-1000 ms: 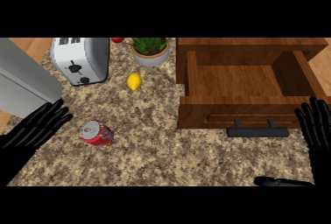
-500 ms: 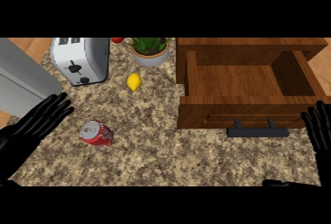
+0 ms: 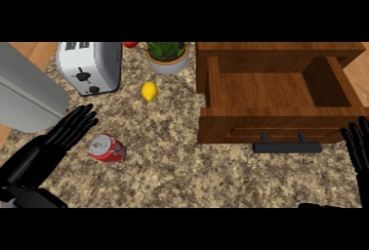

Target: Pick up the can, place it into the drawer and close the drawer

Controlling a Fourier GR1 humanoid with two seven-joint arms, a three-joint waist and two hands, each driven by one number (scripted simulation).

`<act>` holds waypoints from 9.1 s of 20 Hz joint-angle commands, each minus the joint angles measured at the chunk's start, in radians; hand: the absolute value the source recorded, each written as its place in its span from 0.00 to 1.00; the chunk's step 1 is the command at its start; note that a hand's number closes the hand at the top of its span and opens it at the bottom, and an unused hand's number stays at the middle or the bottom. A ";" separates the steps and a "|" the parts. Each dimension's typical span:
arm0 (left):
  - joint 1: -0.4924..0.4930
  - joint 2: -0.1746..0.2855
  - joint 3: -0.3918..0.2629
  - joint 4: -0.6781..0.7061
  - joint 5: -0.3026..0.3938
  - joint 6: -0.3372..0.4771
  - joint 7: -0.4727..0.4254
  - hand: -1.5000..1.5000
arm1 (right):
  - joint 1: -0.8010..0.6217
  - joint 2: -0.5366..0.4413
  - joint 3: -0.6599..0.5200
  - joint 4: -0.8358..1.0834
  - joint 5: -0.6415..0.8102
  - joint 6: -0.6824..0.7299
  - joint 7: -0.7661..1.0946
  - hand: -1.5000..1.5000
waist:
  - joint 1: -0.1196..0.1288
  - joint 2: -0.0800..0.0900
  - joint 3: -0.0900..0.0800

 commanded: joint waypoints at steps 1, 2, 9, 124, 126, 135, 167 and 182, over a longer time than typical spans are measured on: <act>-0.037 -0.027 0.011 0.154 -0.101 -0.016 -0.125 0.00 | -0.013 -0.021 -0.044 0.030 -0.022 0.028 -0.019 0.00 | -0.002 0.001 0.000; -0.019 -0.039 0.003 0.159 -0.113 -0.027 -0.161 0.00 | 0.011 0.027 0.025 0.001 0.041 0.004 -0.023 0.00 | -0.001 0.000 0.000; -0.037 -0.026 0.021 0.281 -0.213 -0.029 -0.276 0.00 | 0.032 0.016 -0.031 0.042 0.011 0.057 -0.070 0.00 | -0.001 0.000 0.000; -0.794 -0.233 -0.175 0.497 -0.335 0.826 0.077 1.00 | 0.050 0.076 -0.064 -0.186 -0.016 0.060 0.074 0.00 | -0.011 0.002 0.000; -0.777 -0.233 -0.282 0.451 -0.306 0.913 0.094 1.00 | 0.037 0.036 -0.126 -0.177 -0.067 0.072 0.101 0.00 | -0.010 -0.001 0.000; -1.082 -0.233 -0.334 0.716 -0.223 1.044 0.097 1.00 | 0.098 0.082 -0.078 -0.229 -0.051 0.101 0.091 0.00 | -0.026 0.002 0.000; -1.454 -0.233 -0.572 1.347 0.148 1.181 -0.132 1.00 | -0.119 0.043 -0.061 -0.080 -0.004 0.054 0.125 0.00 | -0.095 0.026 0.003; -1.466 -0.233 -0.707 1.417 0.201 1.233 -0.183 1.00 | -0.106 0.026 -0.087 -0.075 -0.035 0.087 0.078 0.00 | -0.118 0.027 0.003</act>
